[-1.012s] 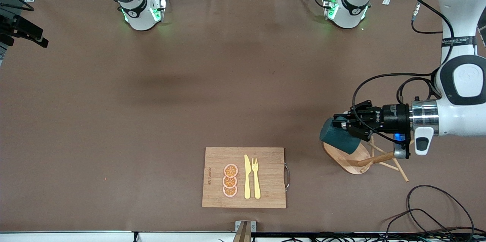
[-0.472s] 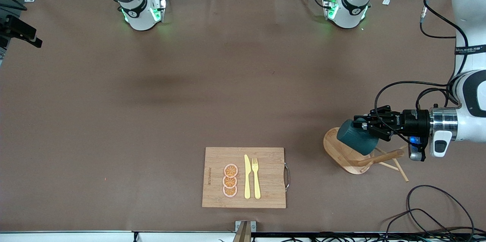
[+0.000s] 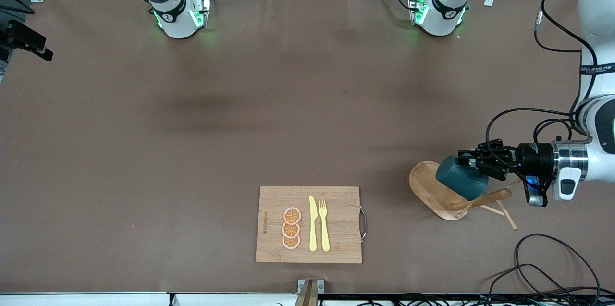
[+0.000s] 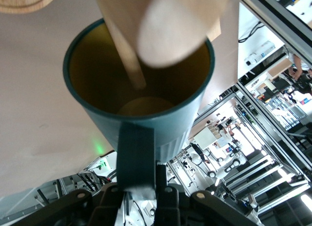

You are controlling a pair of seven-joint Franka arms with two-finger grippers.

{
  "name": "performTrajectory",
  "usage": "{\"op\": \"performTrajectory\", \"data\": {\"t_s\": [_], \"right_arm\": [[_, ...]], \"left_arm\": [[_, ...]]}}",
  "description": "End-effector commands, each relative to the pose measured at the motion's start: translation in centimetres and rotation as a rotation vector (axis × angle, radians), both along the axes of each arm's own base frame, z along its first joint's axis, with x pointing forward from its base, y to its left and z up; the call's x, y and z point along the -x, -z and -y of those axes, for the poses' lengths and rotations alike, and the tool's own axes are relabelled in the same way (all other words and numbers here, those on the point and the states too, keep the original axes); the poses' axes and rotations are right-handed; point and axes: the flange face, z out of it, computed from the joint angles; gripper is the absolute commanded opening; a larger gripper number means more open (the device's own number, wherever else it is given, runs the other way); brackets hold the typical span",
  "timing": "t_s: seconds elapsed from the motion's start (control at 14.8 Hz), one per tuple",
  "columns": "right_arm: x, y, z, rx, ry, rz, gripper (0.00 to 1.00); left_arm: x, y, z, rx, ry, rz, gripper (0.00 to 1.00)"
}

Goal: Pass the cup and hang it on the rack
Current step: 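Lower the mug onto a rack peg with the left gripper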

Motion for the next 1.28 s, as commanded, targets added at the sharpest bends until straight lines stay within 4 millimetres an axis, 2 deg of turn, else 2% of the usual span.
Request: {"op": "performTrajectory", "data": {"t_s": [0.0,0.2,0.54,1.21], "right_arm": [[0.5,0.1,0.0,0.015,-0.012,0.009,1.0],[0.4,0.2,0.1,0.013,-0.01,0.004,1.0],[0.4,0.2,0.1,0.013,-0.009,0.004,1.0],[0.4,0.2,0.0,0.01,-0.009,0.003,1.0]], "left_arm": [[0.3,0.9,-2.1,0.063,0.012,0.031,0.0],[0.4,1.7,-3.2,0.074,0.01,0.056,0.0],[0.4,2.1,-3.4,0.102,0.014,0.079,0.0],[0.3,0.4,-2.3,0.11,-0.004,0.041,0.0]]}}
